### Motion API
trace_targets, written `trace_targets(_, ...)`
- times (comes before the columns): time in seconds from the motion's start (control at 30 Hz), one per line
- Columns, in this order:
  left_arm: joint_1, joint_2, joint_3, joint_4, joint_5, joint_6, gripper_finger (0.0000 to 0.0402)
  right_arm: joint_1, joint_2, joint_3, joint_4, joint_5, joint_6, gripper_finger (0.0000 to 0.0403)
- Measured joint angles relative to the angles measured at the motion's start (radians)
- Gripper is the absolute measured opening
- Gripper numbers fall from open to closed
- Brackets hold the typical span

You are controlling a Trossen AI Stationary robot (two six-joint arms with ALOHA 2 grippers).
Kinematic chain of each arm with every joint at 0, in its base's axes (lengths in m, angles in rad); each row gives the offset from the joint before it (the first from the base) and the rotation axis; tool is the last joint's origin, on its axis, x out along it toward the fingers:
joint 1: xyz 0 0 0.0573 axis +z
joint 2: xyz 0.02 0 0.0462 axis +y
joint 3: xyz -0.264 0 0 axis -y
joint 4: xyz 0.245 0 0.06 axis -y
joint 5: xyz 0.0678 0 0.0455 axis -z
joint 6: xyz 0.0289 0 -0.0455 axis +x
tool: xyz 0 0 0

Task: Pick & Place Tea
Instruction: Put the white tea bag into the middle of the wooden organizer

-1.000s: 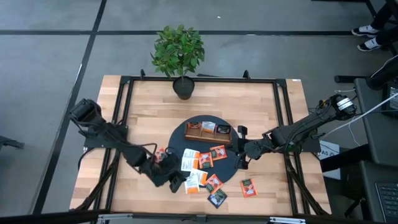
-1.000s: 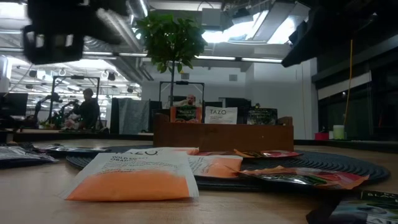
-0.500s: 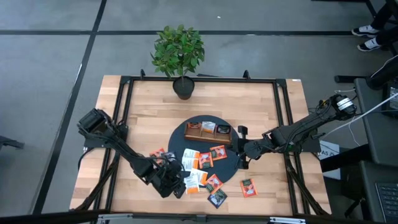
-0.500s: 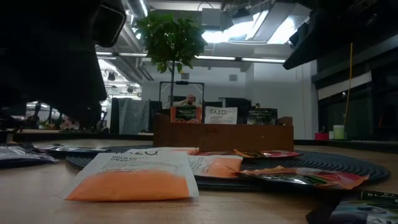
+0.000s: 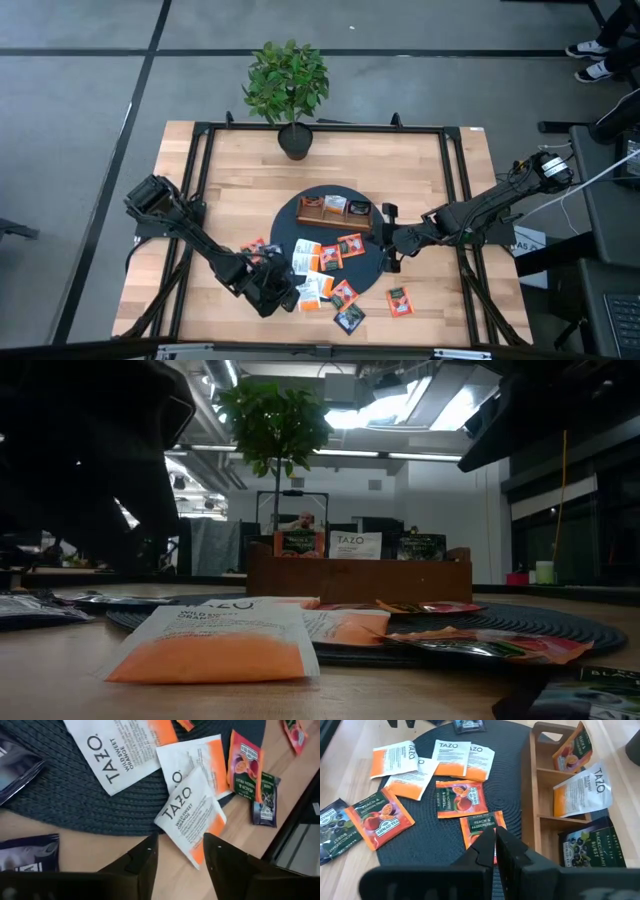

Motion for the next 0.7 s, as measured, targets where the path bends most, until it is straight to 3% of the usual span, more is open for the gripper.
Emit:
trace_targets(0.27,0.003,0.007,0.000,0.000,-0.045,-0.016,0.0192,0.000,0.000,-0.001,0.000,-0.001,0.000,0.0020)
trace_targets(0.5,0.016,0.080,-0.001,0.076,0.015,-0.007,0.0194,0.000,0.000,-0.001,0.001,0.000,0.000,0.0020)
trace_targets(0.7,0.020,0.084,-0.001,0.097,-0.015,-0.006,0.0194,0.000,0.000,-0.001,0.001,0.000,0.001,0.0020)
